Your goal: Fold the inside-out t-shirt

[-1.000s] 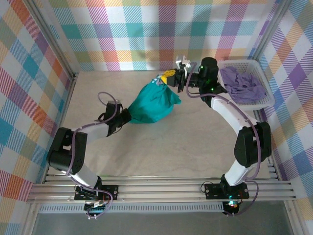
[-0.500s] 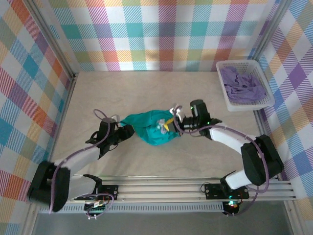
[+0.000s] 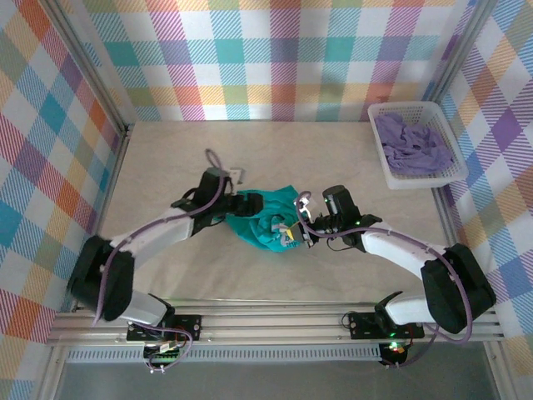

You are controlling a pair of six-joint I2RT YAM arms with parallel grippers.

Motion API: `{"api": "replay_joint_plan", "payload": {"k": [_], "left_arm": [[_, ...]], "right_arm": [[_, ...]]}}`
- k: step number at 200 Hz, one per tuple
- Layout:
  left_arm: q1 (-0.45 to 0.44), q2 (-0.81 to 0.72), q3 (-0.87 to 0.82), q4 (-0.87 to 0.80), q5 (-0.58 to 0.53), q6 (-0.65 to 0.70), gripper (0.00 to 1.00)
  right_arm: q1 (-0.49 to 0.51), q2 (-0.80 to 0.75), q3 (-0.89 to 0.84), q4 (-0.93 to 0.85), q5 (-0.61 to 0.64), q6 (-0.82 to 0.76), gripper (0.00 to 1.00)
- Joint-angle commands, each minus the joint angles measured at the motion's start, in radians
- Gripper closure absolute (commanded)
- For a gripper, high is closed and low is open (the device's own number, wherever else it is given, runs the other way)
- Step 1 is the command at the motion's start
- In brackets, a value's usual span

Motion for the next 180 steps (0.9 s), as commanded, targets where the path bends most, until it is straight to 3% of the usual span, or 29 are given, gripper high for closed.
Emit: {"api": "replay_joint_plan", "payload": {"k": [1,76,133,154,180], "left_arm": [[-0.028,0.121,0.12,-0.143,0.013,0.156,0.13],[-0.029,0.057,0.033,-0.238,-0.145,0.263,0.11],[-0.037,0.151,0.103,-0.194,-0.106,0.322,0.11],[-0.038,0.19,0.146,-0.171,-0.076,0.331,0.16],[-0.038,0.242,0.204,-0.165,-0.102,0.339,0.28]], "right_arm": [[-0.005,-0.029,0.004,-0.03,0.024,0.006,1.0],[-0.006,-0.047,0.022,-0.077,0.063,-0.042,1.0],[-0.007,-0.02,0.049,-0.081,0.057,-0.046,1.0],[-0.007,-0.018,0.053,-0.084,0.057,-0.047,1.0],[-0.008,-0.028,0.052,-0.092,0.063,-0.052,1.0]]}}
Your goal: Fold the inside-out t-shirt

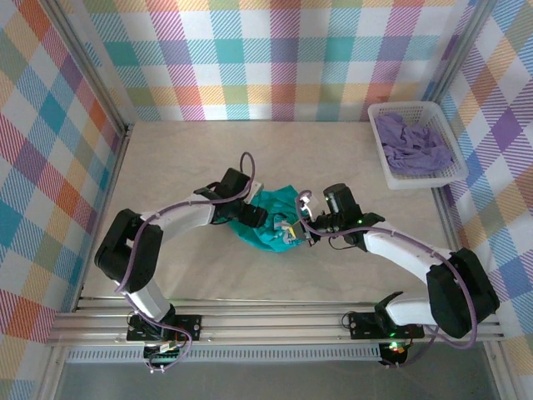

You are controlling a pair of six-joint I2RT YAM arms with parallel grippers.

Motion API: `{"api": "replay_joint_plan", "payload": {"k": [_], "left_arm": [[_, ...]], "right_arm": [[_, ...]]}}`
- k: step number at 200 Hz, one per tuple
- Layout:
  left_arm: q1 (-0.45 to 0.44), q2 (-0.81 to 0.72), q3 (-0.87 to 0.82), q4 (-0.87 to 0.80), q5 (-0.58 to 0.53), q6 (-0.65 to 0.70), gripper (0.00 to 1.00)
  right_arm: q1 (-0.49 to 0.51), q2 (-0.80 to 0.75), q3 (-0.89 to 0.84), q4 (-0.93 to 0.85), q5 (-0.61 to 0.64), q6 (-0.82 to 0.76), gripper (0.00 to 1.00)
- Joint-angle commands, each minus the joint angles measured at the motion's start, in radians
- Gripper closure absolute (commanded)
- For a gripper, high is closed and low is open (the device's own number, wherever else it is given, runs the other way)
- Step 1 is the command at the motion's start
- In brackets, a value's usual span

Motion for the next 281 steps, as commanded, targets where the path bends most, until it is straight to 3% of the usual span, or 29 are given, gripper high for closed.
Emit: {"api": "replay_joint_plan", "payload": {"k": [1,62,85,100,147,181,235,246,259,281], "left_arm": [[-0.006,0.041,0.071,0.038,0.005,0.028,0.29],[0.006,0.138,0.203,0.026,0.008,0.015,0.73],[0.035,0.144,0.257,0.015,0.023,-0.01,0.93],[0.066,0.14,0.3,0.004,0.001,-0.053,1.0],[0.251,0.115,0.372,-0.069,-0.076,-0.278,1.0],[0.388,0.124,0.34,-0.04,-0.052,-0.393,1.0],[0.408,0.213,0.357,-0.052,0.004,-0.404,1.0],[0.406,0.214,0.354,-0.061,-0.004,-0.4,0.85],[0.394,0.169,0.304,-0.042,-0.039,-0.4,0.6],[0.334,0.016,0.153,0.026,-0.135,-0.392,0.39]], "right_arm": [[-0.006,0.004,0.025,-0.023,0.004,-0.021,1.0],[-0.006,-0.029,0.033,-0.054,0.027,-0.054,1.0],[-0.009,-0.066,0.055,-0.057,0.037,-0.079,1.0],[-0.016,-0.111,0.087,-0.049,0.029,-0.097,1.0],[-0.038,-0.342,0.022,0.105,-0.013,-0.163,1.0],[-0.038,-0.343,-0.09,0.172,-0.016,-0.127,1.0],[-0.037,-0.233,-0.172,0.2,0.024,-0.01,1.0],[-0.037,-0.212,-0.169,0.195,0.022,0.007,1.0],[-0.036,-0.195,-0.168,0.208,0.02,0.026,1.0],[-0.037,-0.174,-0.148,0.235,0.015,0.057,1.0]]}}
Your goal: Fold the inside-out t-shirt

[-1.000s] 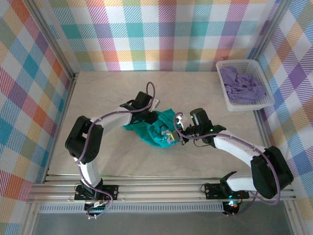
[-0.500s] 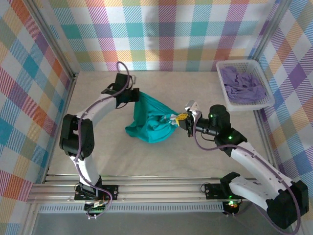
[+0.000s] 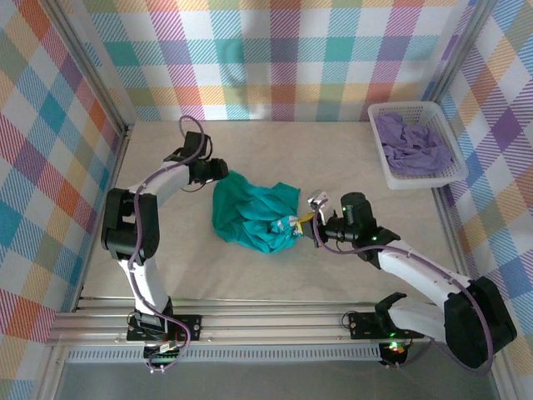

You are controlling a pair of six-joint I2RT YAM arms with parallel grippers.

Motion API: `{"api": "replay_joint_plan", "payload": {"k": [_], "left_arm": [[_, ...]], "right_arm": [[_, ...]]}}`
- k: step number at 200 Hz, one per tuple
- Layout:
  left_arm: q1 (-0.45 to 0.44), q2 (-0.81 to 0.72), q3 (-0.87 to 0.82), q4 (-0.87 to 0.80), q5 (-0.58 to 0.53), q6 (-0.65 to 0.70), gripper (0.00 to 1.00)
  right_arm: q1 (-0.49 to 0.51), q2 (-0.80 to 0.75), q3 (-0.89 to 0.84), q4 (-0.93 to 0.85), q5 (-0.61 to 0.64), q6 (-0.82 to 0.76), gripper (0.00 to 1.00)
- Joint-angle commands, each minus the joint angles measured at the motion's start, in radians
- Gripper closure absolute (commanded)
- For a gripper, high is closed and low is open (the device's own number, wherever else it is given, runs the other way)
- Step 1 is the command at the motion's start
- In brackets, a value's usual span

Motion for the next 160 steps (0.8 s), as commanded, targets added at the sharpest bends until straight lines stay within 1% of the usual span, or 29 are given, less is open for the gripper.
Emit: {"api": "replay_joint_plan", "payload": {"k": [1,16,20,27,48,69,80,93,108,127,135,148,160], "left_arm": [[-0.031,-0.169,-0.128,0.067,-0.143,-0.004,0.39],[-0.092,-0.286,-0.241,0.082,-0.186,0.002,0.27],[-0.109,-0.317,-0.272,0.085,-0.184,0.006,0.24],[-0.138,-0.366,-0.319,0.092,-0.164,0.012,0.22],[-0.231,-0.475,-0.437,0.125,-0.034,0.028,0.2],[-0.32,-0.509,-0.503,0.151,0.073,0.014,0.2],[-0.354,-0.5,-0.517,0.169,0.113,0.009,0.2],[-0.388,-0.469,-0.516,0.186,0.122,0.027,0.2],[-0.413,-0.415,-0.472,0.18,0.09,0.079,0.19],[-0.418,-0.331,-0.406,0.184,0.039,0.127,0.19],[-0.418,-0.294,-0.374,0.18,0.011,0.139,0.22],[-0.417,-0.235,-0.322,0.184,0.002,0.162,0.27],[-0.417,-0.188,-0.272,0.174,-0.028,0.166,0.4]], "right_arm": [[0.001,0.02,0.017,0.02,-0.025,0.06,1.0],[0.001,0.037,0.037,0.026,-0.028,0.073,1.0],[0.002,0.039,0.042,0.025,-0.027,0.073,1.0],[0.002,0.044,0.049,0.022,-0.028,0.073,1.0],[0.0,0.048,0.068,0.01,-0.019,0.069,1.0],[-0.001,0.04,0.082,-0.001,-0.002,0.062,1.0],[0.0,0.034,0.087,-0.004,0.001,0.062,1.0],[-0.001,0.033,0.092,-0.002,-0.002,0.061,1.0],[0.0,0.038,0.099,-0.004,-0.015,0.06,1.0],[0.0,0.034,0.099,-0.015,-0.017,0.053,1.0],[-0.001,0.027,0.097,-0.02,-0.017,0.05,1.0],[-0.001,0.015,0.092,-0.033,-0.013,0.04,1.0],[-0.001,0.005,0.089,-0.05,-0.003,0.028,1.0]]}}
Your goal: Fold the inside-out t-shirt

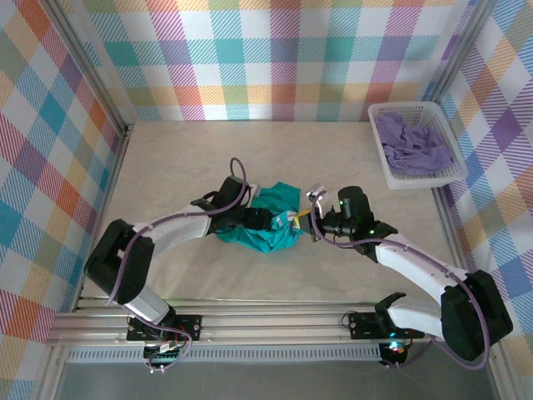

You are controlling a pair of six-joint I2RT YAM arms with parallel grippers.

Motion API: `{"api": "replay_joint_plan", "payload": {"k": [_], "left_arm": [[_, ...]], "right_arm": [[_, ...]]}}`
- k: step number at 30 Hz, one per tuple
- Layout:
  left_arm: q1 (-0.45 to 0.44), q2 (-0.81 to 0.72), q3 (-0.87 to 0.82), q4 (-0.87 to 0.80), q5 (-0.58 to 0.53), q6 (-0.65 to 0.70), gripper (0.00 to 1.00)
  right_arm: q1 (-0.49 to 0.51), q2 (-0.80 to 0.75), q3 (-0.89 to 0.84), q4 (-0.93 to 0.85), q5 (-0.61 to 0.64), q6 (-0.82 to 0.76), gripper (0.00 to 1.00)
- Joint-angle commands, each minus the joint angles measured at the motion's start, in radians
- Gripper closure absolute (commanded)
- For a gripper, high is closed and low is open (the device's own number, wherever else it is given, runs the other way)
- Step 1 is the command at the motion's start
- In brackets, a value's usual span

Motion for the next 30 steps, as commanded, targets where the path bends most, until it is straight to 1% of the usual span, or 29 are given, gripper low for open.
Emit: {"api": "replay_joint_plan", "payload": {"k": [1,3,5,7,8,10,11,15,19,21,23,27,28,30], "left_arm": [[-0.003,0.077,0.112,0.02,-0.069,0.064,0.41],[0.003,0.103,0.154,0.021,-0.098,0.062,0.51],[0.016,0.121,0.181,0.047,-0.086,0.057,0.61],[0.038,0.147,0.227,0.042,-0.064,0.055,0.73],[0.05,0.157,0.246,0.036,-0.046,0.057,0.79],[0.082,0.157,0.283,0.033,0.019,0.051,0.94],[0.095,0.145,0.295,0.037,0.063,0.047,0.99],[0.148,0.049,0.318,0.036,0.235,0.029,1.0],[0.178,-0.064,0.314,0.041,0.356,-0.043,1.0],[0.184,-0.107,0.322,0.036,0.402,-0.071,1.0],[0.184,-0.145,0.338,0.015,0.418,-0.098,1.0],[0.185,-0.196,0.373,-0.035,0.386,-0.139,1.0],[0.185,-0.2,0.384,-0.063,0.372,-0.139,1.0],[0.185,-0.206,0.403,-0.111,0.336,-0.123,1.0]], "right_arm": [[-0.001,-0.039,0.024,-0.027,-0.003,-0.024,1.0],[-0.001,-0.052,0.019,-0.05,0.005,-0.041,1.0],[-0.001,-0.065,0.011,-0.065,0.006,-0.052,1.0],[-0.001,-0.083,0.002,-0.062,-0.005,-0.063,1.0],[-0.001,-0.092,-0.001,-0.06,-0.011,-0.068,1.0],[-0.001,-0.121,-0.011,-0.047,-0.023,-0.075,1.0],[-0.001,-0.131,-0.016,-0.04,-0.025,-0.079,1.0],[-0.001,-0.171,-0.031,-0.028,-0.002,-0.104,1.0],[0.001,-0.171,-0.032,-0.024,0.05,-0.122,1.0],[0.005,-0.152,-0.021,-0.029,0.074,-0.127,0.97],[0.015,-0.134,-0.008,-0.04,0.109,-0.137,0.94],[0.026,-0.124,0.0,-0.026,0.174,-0.146,0.92],[0.026,-0.126,0.002,-0.023,0.205,-0.137,0.91],[0.025,-0.12,0.025,-0.055,0.305,-0.11,0.85]]}}
